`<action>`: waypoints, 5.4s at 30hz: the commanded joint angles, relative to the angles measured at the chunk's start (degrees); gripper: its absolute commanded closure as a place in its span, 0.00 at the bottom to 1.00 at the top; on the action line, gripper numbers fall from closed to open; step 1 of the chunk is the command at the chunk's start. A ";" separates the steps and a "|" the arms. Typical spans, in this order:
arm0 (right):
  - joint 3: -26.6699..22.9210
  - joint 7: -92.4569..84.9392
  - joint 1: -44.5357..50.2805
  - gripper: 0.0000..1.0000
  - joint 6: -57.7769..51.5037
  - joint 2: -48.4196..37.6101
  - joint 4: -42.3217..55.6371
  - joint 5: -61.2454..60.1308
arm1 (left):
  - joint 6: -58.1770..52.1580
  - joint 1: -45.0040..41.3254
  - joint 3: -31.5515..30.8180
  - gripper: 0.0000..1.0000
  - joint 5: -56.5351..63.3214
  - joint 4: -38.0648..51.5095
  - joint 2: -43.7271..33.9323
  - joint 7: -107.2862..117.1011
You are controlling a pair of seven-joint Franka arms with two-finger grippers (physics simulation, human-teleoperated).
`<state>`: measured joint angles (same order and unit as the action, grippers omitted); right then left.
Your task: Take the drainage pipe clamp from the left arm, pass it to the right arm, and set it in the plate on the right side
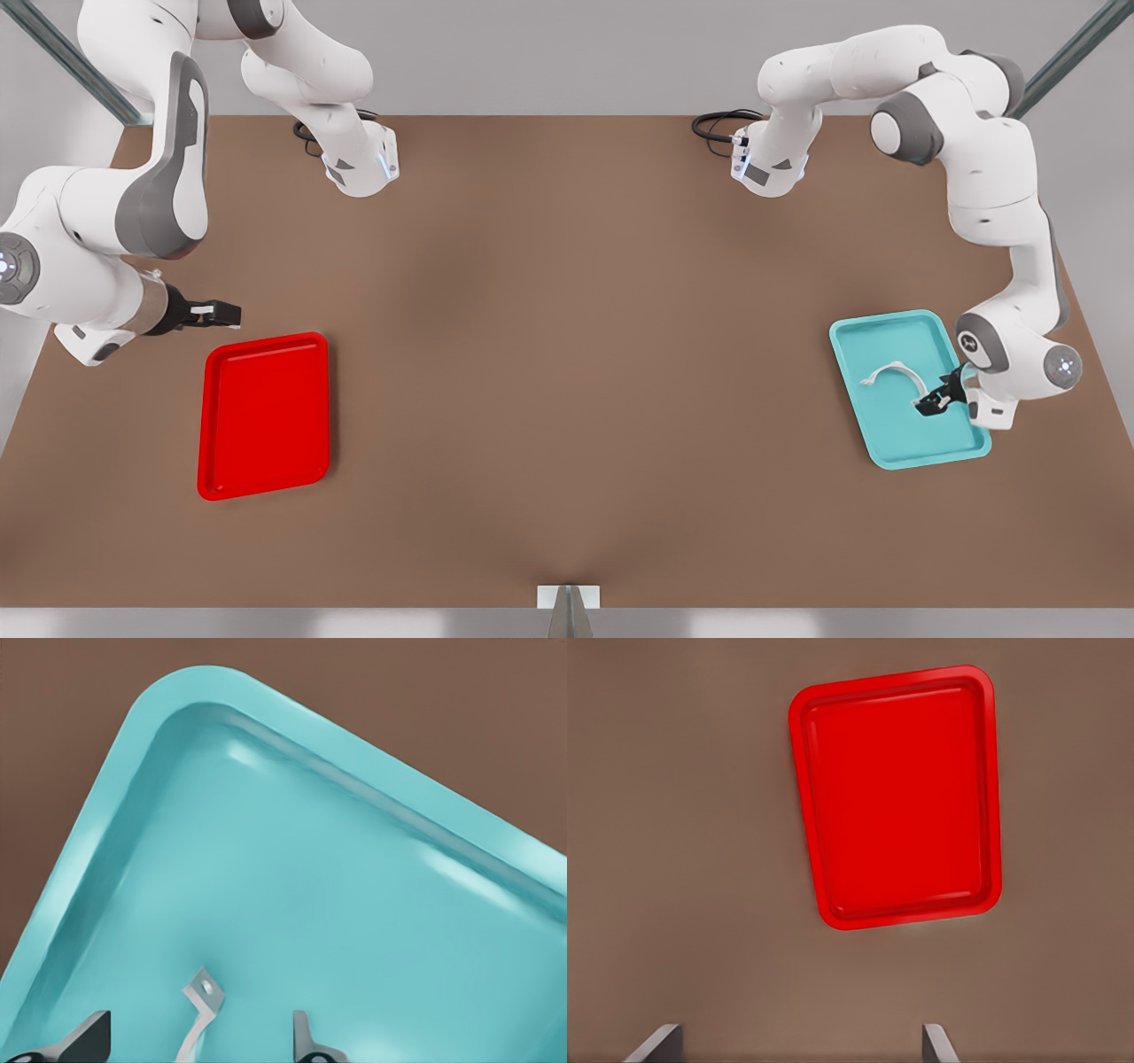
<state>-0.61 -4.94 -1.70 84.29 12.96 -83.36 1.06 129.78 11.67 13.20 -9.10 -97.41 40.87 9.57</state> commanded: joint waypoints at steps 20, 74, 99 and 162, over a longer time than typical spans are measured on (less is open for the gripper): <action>0.00 0.10 0.56 0.00 0.26 0.05 -0.84 0.35 | 2.59 0.29 -0.37 0.54 -1.80 -3.93 -1.32 -6.32; 9.31 -80.67 17.26 0.00 35.24 27.12 11.37 -6.15 | -23.43 -49.02 -8.46 0.79 -0.83 39.40 7.03 62.58; 13.62 -81.46 24.99 0.00 47.46 29.32 7.59 -9.14 | -23.87 -50.25 -8.72 0.79 -1.09 41.34 8.78 56.35; 12.65 -118.55 -20.10 0.00 33.04 22.73 -9.28 -1.23 | -56.83 -19.58 -19.79 0.00 11.74 31.32 -17.41 0.62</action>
<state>12.06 -113.25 -21.75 117.61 35.79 -92.55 -0.13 73.35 -7.92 -6.55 2.58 -66.12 23.54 21.00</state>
